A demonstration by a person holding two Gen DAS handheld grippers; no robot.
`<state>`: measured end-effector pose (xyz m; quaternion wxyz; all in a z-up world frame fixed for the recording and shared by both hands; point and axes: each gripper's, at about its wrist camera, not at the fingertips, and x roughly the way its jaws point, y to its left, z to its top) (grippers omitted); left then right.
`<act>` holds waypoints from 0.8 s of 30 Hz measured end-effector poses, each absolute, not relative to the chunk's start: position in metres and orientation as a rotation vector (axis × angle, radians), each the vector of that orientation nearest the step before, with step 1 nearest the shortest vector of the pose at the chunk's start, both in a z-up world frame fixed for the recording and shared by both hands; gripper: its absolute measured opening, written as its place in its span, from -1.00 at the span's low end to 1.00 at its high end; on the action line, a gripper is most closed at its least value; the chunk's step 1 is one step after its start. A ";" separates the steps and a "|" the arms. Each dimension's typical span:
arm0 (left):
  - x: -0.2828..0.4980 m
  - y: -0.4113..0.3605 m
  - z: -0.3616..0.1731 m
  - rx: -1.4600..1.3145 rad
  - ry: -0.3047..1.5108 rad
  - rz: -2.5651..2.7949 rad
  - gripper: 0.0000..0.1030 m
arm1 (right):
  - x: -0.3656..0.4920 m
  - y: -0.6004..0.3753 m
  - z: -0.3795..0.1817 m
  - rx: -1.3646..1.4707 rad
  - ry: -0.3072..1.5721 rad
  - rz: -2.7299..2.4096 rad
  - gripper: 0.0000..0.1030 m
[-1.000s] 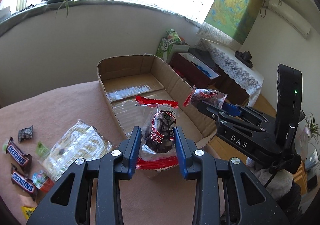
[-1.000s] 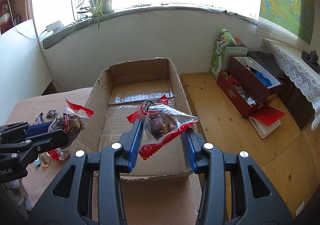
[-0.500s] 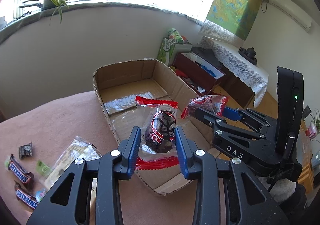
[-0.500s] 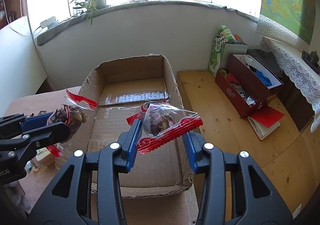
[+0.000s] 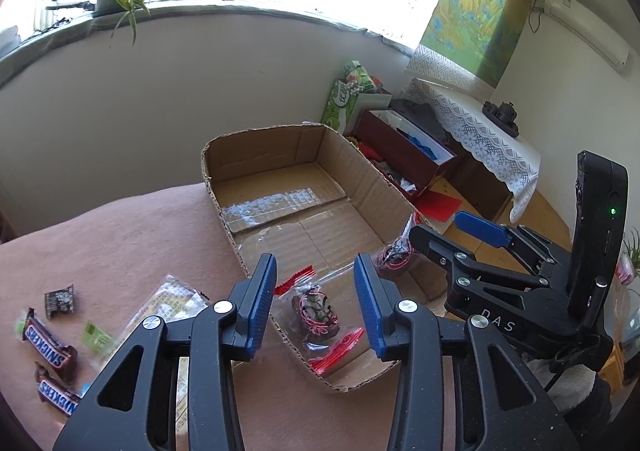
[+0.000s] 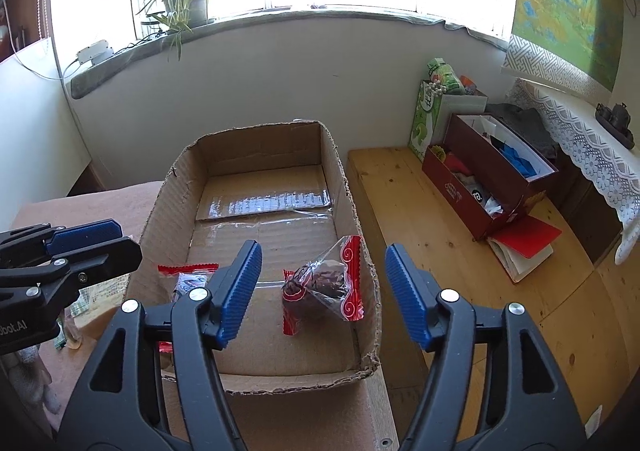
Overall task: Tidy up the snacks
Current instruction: 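Open the right tool to drop the red candy packet into the box, then move the right tool to the wrapped bread loaf and close on it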
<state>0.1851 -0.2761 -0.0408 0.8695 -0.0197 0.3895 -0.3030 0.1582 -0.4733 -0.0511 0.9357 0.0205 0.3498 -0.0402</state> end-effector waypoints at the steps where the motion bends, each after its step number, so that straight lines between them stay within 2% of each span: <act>1: 0.185 -0.274 -0.040 -0.046 0.813 -0.633 -0.25 | 0.157 -0.472 -0.050 0.043 0.714 -0.082 0.37; 13: 0.193 -0.213 -0.029 -0.126 0.808 -0.591 -0.25 | 0.138 -0.446 -0.037 0.079 0.688 -0.034 0.40; 18: 0.198 -0.180 -0.032 -0.179 0.830 -0.565 -0.24 | 0.128 -0.425 -0.034 0.105 0.689 0.015 0.50; 21: 0.199 -0.163 -0.034 -0.190 0.833 -0.544 -0.12 | 0.119 -0.410 -0.032 0.129 0.683 0.050 0.50; 24: 0.201 -0.150 -0.041 -0.203 0.855 -0.538 -0.11 | 0.110 -0.393 -0.034 0.157 0.689 0.100 0.51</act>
